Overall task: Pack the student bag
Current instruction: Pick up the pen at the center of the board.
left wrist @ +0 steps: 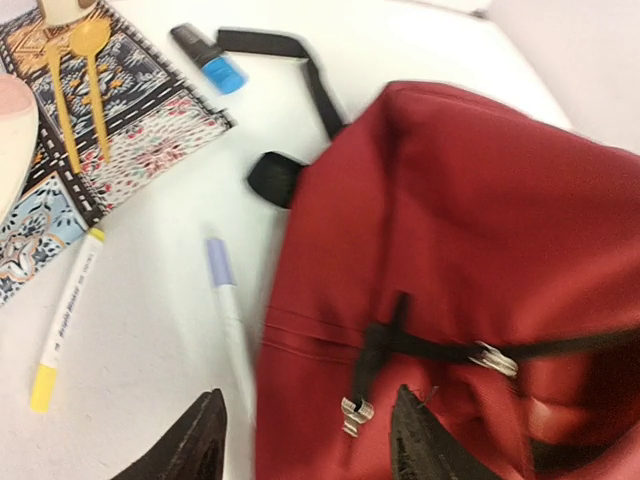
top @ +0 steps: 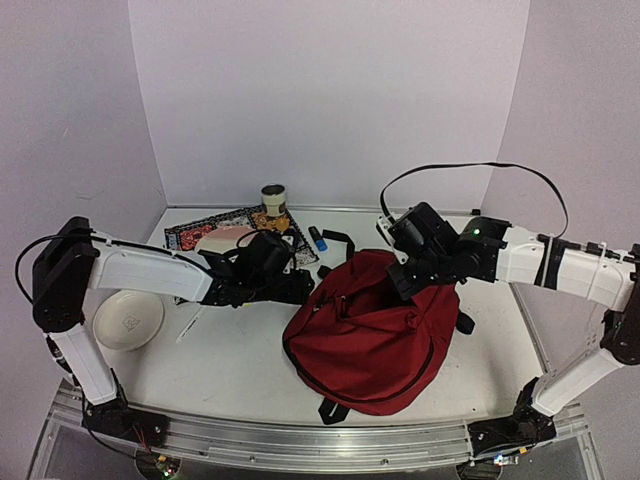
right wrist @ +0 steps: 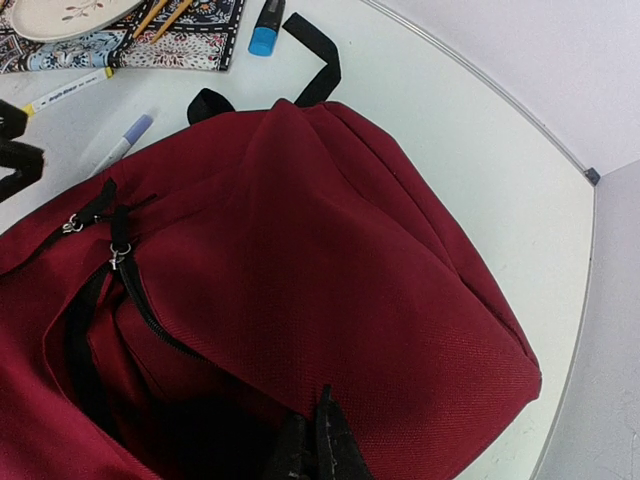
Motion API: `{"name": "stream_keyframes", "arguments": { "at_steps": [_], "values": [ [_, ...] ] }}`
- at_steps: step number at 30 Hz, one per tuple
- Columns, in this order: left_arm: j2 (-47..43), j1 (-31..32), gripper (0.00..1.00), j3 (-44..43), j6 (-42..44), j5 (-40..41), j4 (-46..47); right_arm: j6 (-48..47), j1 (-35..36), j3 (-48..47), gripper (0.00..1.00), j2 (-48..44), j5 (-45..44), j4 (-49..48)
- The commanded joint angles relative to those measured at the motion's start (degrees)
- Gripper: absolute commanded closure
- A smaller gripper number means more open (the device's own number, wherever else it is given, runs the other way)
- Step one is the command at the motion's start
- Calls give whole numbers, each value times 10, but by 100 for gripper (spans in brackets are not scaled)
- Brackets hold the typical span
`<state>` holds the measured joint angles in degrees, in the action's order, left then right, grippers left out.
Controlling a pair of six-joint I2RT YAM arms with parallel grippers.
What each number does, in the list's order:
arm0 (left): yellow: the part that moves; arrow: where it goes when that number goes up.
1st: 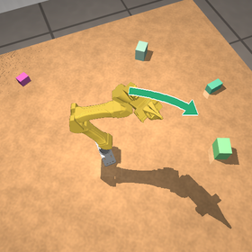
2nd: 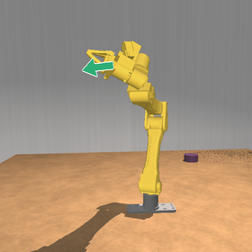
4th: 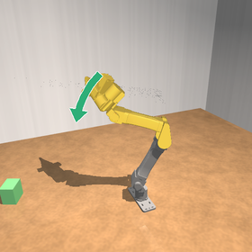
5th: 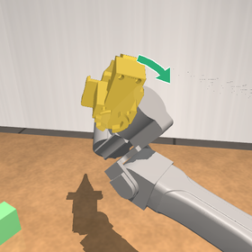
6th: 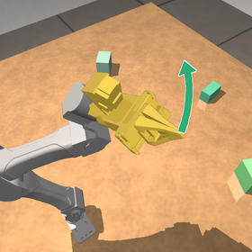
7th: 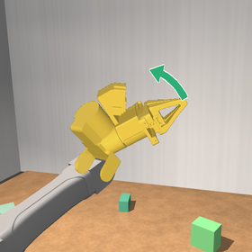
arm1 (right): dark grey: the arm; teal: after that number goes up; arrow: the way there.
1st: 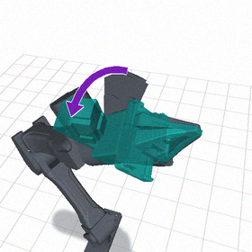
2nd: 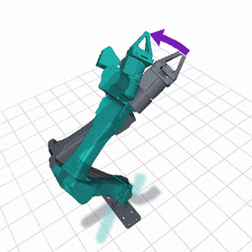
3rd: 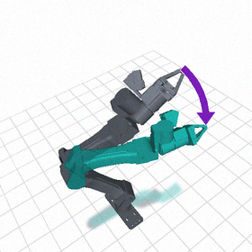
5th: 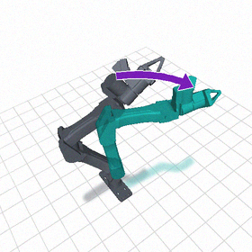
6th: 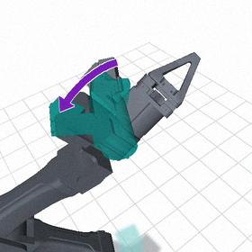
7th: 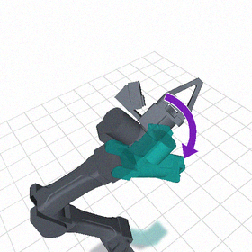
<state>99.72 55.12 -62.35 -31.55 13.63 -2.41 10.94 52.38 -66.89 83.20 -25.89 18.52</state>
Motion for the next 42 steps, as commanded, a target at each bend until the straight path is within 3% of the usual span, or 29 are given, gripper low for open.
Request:
{"name": "stream_keyframes", "arguments": {
  "at_steps": [1, 8, 21, 26, 35, 42],
  "values": [
    [57, -26, 48, -66, 11, 0, -60, 7, 1, 7, 100, -29, 17, -11],
    [156, -59, 59, -147, 21, -25, -94, 10, 0, 13, 100, -32, 35, -11],
    [254, -68, 62, -221, 33, -54, -142, 11, 1, 12, 100, -34, 38, -11],
    [279, -67, 76, -236, 26, -39, -209, 11, 0, 11, 100, -38, 39, -13],
    [233, -58, 100, -213, 19, 0, -260, 14, 1, -3, 100, -37, 51, -17],
    [123, -60, 100, -199, -21, 2, -259, 69, 5, -43, 100, -18, 54, 0]
  ]
}}
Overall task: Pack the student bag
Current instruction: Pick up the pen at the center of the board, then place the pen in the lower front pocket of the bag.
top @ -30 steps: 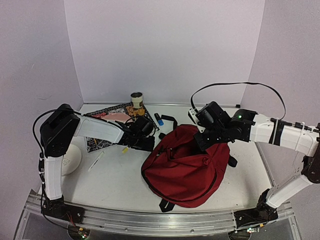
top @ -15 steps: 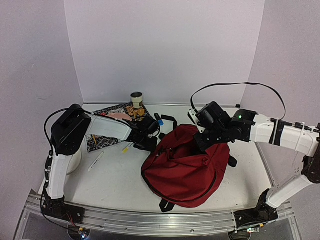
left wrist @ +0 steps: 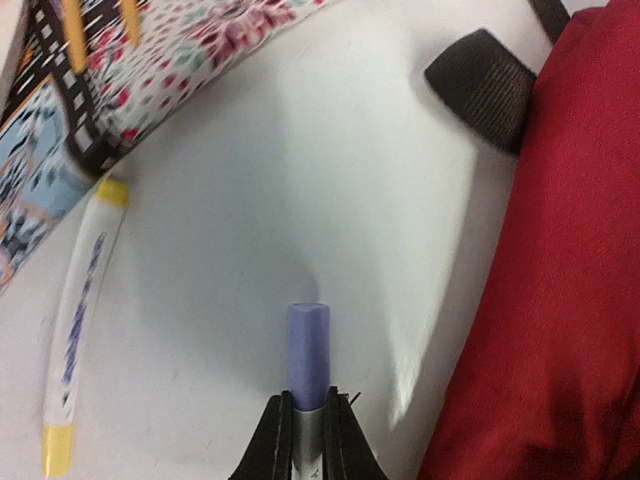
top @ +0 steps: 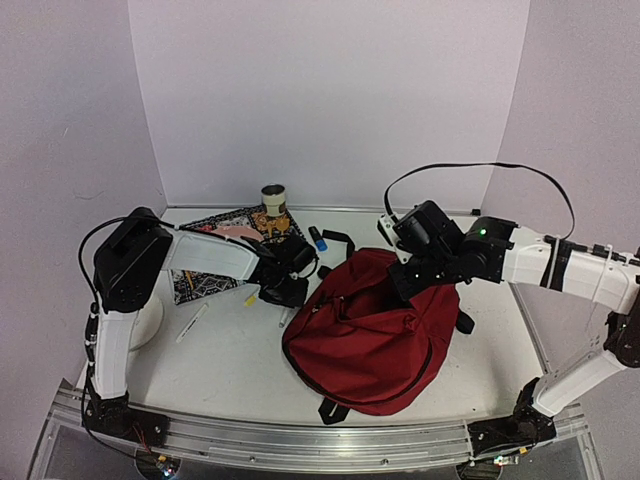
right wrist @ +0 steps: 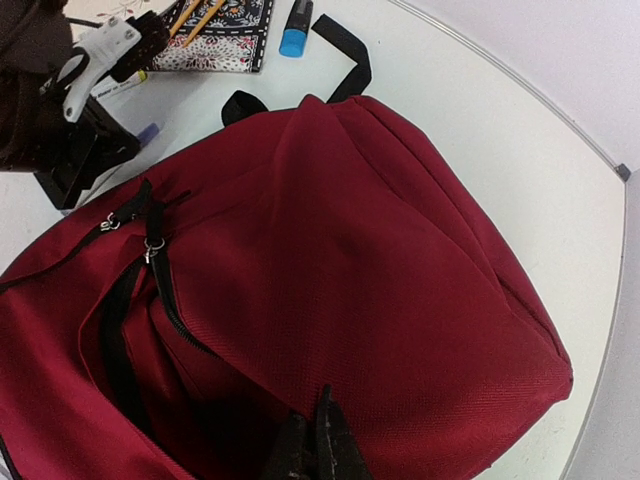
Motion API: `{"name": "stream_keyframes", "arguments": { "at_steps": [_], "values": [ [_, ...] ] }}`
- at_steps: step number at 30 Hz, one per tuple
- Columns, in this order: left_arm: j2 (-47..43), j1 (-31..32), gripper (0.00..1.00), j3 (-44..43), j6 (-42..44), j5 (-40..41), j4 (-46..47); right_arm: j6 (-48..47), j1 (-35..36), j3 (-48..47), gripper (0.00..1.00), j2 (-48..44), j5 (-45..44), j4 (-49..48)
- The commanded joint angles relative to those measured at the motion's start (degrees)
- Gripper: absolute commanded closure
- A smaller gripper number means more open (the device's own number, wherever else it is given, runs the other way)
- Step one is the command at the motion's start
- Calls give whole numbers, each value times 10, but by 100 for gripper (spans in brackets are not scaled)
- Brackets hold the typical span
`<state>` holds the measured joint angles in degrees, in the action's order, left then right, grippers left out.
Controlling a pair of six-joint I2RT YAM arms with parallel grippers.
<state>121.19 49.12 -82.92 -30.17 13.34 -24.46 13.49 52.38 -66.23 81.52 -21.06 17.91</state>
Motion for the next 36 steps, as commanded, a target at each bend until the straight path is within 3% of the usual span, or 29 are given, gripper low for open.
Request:
{"name": "stream_keyframes", "arguments": {
  "at_steps": [1, 8, 15, 22, 36],
  "values": [
    [-108, 0, 100, 8, -46, 8, -38, 54, 7, -56, 100, 2, 3, 10],
    [-238, -5, 100, 75, -152, -18, 27, 130, 28, -108, 100, 45, -14, 34],
    [-323, -4, 100, 218, -295, -176, 203, 166, 51, -143, 100, 83, -37, 43],
    [-335, 24, 100, 290, -388, -252, 326, 163, 69, -152, 100, 94, -33, 14],
    [-282, 108, 100, 254, -439, -263, 376, 157, 83, -134, 100, 92, -24, -22]
  ]
}}
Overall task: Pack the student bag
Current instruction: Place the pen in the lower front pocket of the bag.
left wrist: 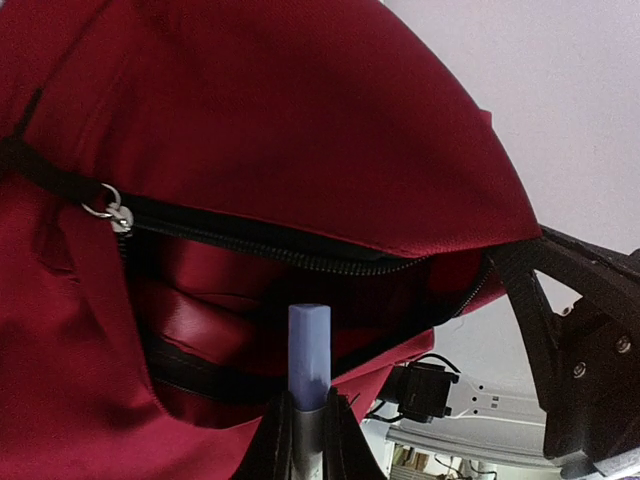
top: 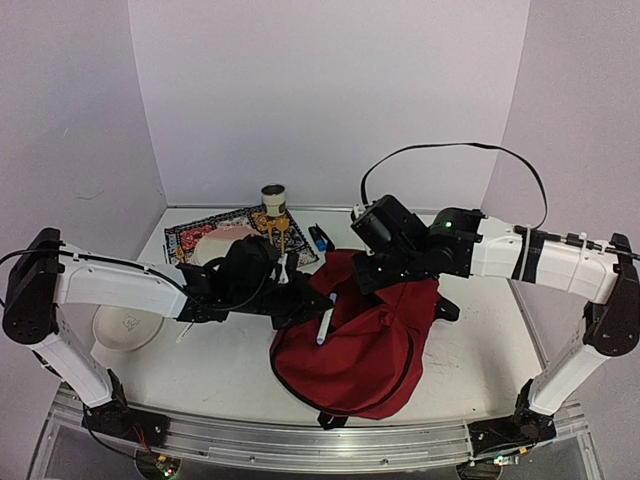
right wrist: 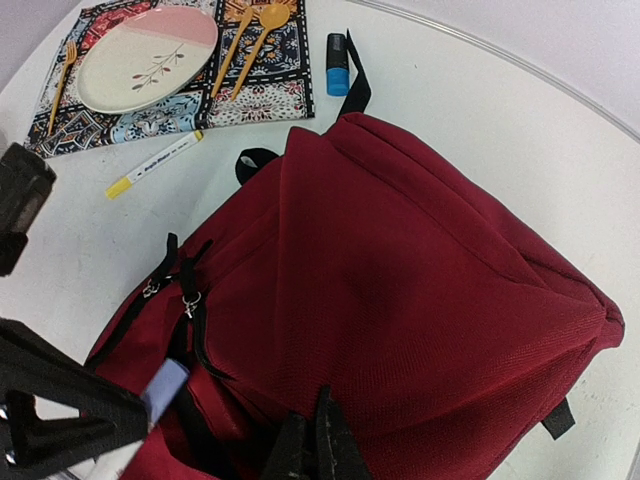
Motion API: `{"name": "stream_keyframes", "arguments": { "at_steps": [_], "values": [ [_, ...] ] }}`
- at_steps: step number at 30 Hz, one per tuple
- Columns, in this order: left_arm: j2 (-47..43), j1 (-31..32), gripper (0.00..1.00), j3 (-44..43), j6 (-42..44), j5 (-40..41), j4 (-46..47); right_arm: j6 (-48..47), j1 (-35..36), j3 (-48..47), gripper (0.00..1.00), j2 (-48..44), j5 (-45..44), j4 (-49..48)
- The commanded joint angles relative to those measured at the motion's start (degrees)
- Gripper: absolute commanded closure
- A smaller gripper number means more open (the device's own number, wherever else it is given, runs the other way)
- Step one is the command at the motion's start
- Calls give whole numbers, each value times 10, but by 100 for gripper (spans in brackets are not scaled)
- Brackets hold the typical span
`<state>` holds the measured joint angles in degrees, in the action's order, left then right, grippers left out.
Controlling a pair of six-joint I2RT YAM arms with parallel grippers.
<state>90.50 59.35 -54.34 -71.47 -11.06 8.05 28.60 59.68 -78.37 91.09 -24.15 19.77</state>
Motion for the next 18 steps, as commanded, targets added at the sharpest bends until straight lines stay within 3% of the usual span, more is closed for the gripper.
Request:
{"name": "stream_keyframes", "arguments": {
  "at_steps": [1, 5, 18],
  "values": [
    [31, 7, 100, -33, -30, -22, 57, 6, 10, -10, 100, -6, 7, -41],
    [52, 7, 100, -57, -21, -13, 66, 6, 11, 1, 100, -14, 10, -47],
    [121, -28, 100, -116, -13, 121, 114, 26, 24, 41, 100, -46, 56, -60]
  ]
}}
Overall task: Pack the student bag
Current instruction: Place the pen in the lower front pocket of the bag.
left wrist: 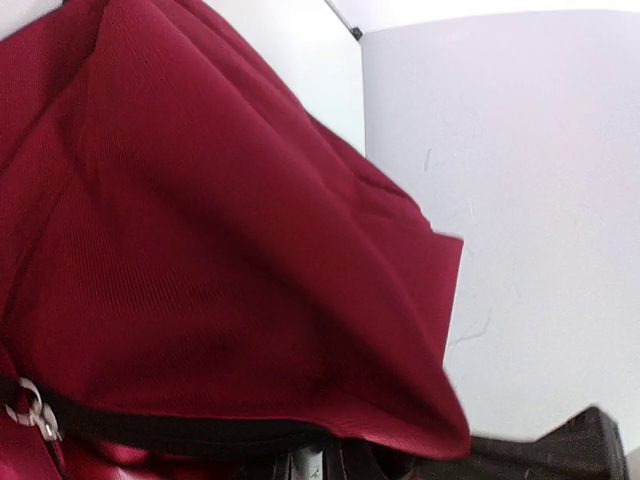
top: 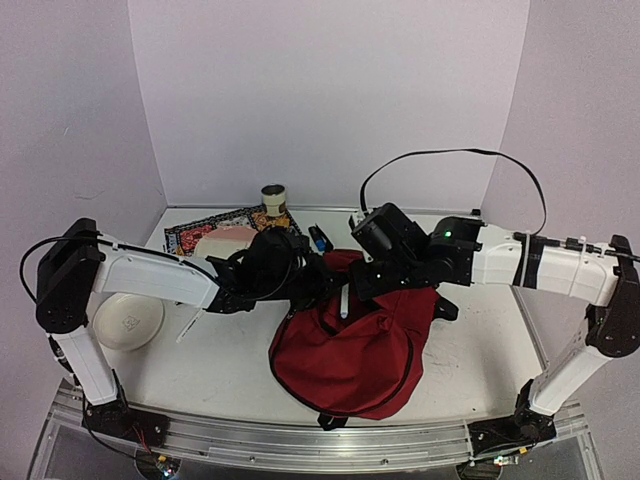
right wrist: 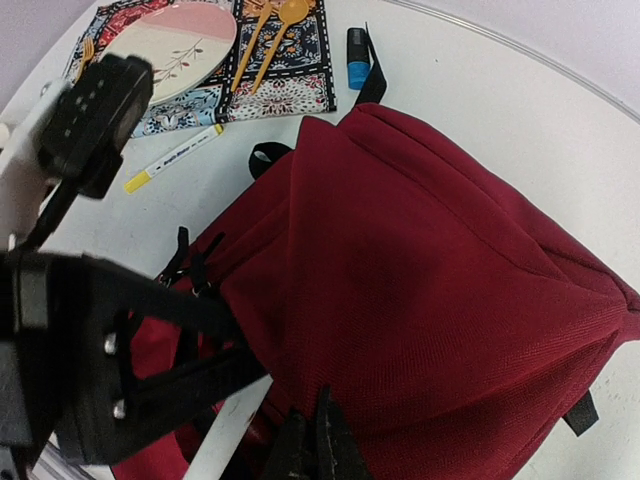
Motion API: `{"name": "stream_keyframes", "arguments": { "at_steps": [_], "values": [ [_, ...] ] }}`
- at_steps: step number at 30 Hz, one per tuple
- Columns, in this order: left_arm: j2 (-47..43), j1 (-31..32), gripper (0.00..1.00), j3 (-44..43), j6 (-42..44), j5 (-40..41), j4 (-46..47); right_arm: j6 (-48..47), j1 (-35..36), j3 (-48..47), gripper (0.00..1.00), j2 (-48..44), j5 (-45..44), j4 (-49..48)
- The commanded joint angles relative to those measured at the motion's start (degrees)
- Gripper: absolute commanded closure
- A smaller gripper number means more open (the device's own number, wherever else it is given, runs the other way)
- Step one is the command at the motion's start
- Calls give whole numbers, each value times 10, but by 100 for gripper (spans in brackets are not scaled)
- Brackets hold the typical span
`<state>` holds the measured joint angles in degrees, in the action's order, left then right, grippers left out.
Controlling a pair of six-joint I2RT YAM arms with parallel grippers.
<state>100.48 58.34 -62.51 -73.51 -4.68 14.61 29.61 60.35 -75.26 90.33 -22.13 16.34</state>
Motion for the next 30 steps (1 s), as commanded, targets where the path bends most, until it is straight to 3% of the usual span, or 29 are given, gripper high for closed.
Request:
{"name": "stream_keyframes", "arguments": {
  "at_steps": [1, 15, 25, 30],
  "values": [
    [27, -19, 100, -43, 13, 68, 52, 18, 18, 13, 100, -42, 40, -28],
    [109, -25, 99, -89, 82, 174, 72, 32, 19, 47, 100, -81, 107, -77],
    [152, -47, 99, -155, 143, 140, 51, 58, 22, 76, 100, -130, 129, -77],
    [163, -44, 91, -162, 133, 120, 47, 69, 25, 93, 100, -134, 133, -81]
  ]
}}
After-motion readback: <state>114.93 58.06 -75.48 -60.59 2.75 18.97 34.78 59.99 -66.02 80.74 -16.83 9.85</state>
